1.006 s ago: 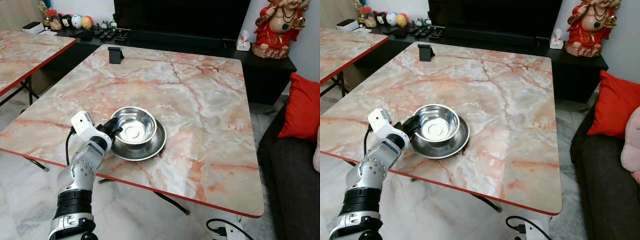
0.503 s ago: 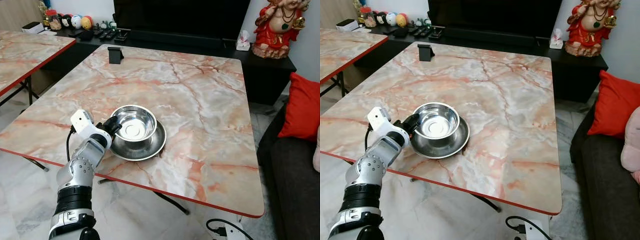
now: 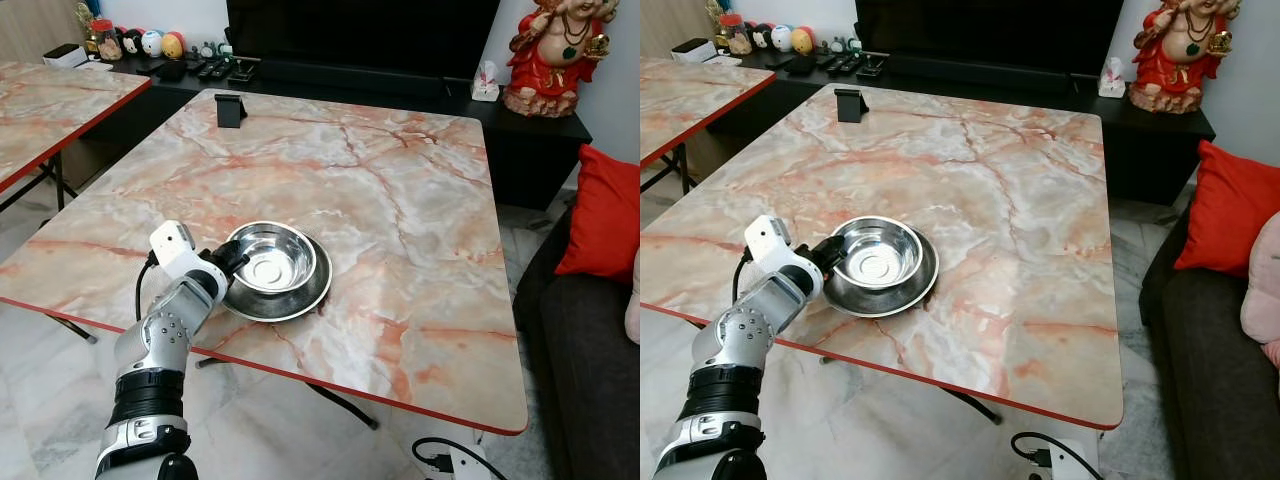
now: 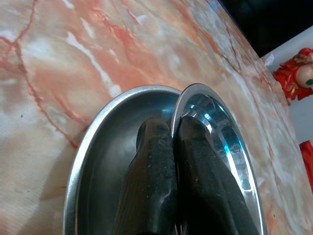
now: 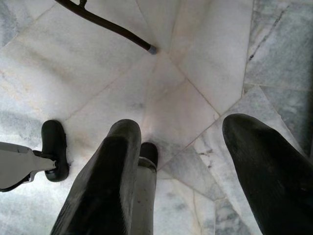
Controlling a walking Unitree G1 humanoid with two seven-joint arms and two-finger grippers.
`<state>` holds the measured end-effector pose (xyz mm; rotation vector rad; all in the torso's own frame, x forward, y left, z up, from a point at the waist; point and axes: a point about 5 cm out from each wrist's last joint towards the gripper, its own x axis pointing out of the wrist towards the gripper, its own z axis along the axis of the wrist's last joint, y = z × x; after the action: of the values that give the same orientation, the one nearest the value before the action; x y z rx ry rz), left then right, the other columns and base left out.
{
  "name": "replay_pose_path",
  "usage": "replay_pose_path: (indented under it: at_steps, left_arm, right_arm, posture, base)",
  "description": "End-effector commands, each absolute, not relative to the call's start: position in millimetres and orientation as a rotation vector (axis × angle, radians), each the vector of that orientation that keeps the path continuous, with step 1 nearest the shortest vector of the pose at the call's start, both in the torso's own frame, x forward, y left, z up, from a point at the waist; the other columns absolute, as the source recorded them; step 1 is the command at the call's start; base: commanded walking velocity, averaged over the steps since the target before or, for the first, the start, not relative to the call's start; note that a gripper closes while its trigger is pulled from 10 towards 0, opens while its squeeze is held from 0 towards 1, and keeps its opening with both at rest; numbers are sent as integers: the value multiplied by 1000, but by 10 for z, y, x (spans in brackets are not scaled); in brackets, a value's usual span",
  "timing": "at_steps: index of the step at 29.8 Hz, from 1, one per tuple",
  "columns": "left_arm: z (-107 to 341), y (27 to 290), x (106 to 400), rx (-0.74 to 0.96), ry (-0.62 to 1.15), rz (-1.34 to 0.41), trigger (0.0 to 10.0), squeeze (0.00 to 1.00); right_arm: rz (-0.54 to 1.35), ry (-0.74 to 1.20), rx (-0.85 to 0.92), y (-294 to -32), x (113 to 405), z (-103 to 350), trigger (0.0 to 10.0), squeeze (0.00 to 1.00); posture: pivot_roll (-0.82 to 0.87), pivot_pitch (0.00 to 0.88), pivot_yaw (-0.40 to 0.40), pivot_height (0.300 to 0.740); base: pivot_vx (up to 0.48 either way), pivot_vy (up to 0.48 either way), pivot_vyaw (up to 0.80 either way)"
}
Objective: Setting the table
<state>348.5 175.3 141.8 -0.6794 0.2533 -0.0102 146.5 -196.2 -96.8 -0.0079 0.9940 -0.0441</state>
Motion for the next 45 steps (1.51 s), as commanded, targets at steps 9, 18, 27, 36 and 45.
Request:
replay_pose_path:
  at_steps: [9, 18, 27, 36, 45]
  left_arm:
    - [1440, 1738, 3508, -662, 254, -1, 10000, 0]
    - [1434, 1739, 3509, -664, 257, 5, 10000, 0]
    - [1433, 1722, 3513, -671, 261, -3, 10000, 933]
    - [1425, 1753, 3504, -668, 259, 15, 10000, 0]
    - [1443, 1803, 3502, -648, 254, 21, 10000, 0]
  right_arm:
    - [-46, 996, -4, -1965, 1453, -972, 10000, 0]
    - [-46, 995, -5, -1969, 1457, -970, 10000, 0]
    - [-47, 993, -4, -1969, 1464, -967, 10000, 0]
    - [-49, 995, -3, -1967, 1451, -972, 10000, 0]
    - [-45, 995, -5, -1966, 1447, -973, 10000, 0]
  posture:
    - [45, 13, -2, 740]
    - [45, 22, -3, 740]
    - [44, 28, -1, 740]
    - [43, 16, 0, 740]
    - [46, 12, -1, 740]
  base:
    - [0, 0, 0]
    - [0, 0, 0]
    - [0, 0, 0]
    - [0, 0, 0]
    - [0, 0, 0]
